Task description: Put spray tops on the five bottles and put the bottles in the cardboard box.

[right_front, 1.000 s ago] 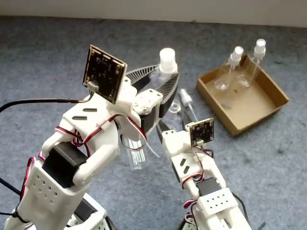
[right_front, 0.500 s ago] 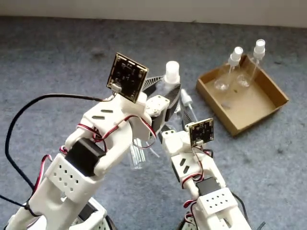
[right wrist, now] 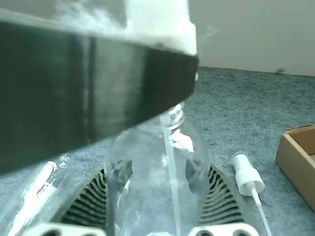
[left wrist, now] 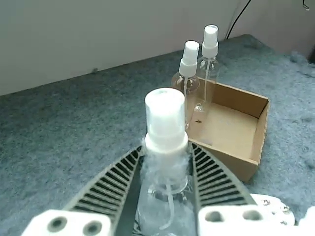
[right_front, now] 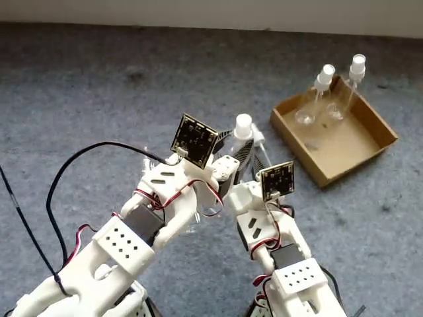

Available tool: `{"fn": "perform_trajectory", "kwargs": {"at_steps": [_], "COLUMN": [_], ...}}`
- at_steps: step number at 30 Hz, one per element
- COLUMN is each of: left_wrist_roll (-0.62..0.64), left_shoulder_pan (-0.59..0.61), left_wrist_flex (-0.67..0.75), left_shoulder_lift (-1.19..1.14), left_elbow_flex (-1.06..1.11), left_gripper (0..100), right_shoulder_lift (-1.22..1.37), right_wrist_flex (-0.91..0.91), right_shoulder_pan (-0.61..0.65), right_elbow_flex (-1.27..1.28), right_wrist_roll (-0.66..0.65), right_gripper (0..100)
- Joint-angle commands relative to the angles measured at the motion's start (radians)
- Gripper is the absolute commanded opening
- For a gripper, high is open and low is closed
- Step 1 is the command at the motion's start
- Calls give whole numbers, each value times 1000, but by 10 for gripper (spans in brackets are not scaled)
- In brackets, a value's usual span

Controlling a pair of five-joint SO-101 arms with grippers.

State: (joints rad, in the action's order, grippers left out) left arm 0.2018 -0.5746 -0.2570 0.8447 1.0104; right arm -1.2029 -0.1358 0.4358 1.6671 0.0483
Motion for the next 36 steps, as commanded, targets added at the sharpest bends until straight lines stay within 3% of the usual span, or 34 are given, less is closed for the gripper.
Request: {"fn": "perform_trajectory", "kwargs": {"at_steps": [1, 8, 16, 29, 36], "left_wrist_roll": [5, 5, 5, 2, 3], "left_shoulder_pan": [-13, -13, -39, -30, -30], "left_wrist_flex": [-17, -58, -397, -400, -404], "left_shoulder_lift": [1, 2, 1, 1, 1], "left_elbow_flex": [5, -18, -153, -153, -101], "left_gripper": [5, 5, 7, 15, 185], "right_shoulder_lift": [-16, -18, -18, -18, -18], "right_wrist_flex": [-8, -7, -7, -7, -7], "right_shoulder_pan": [12, 12, 12, 12, 12], "right_elbow_flex": [139, 139, 139, 139, 139], "right_wrist_roll": [8, 8, 8, 8, 8], "right_gripper": [34, 34, 34, 34, 34]}}
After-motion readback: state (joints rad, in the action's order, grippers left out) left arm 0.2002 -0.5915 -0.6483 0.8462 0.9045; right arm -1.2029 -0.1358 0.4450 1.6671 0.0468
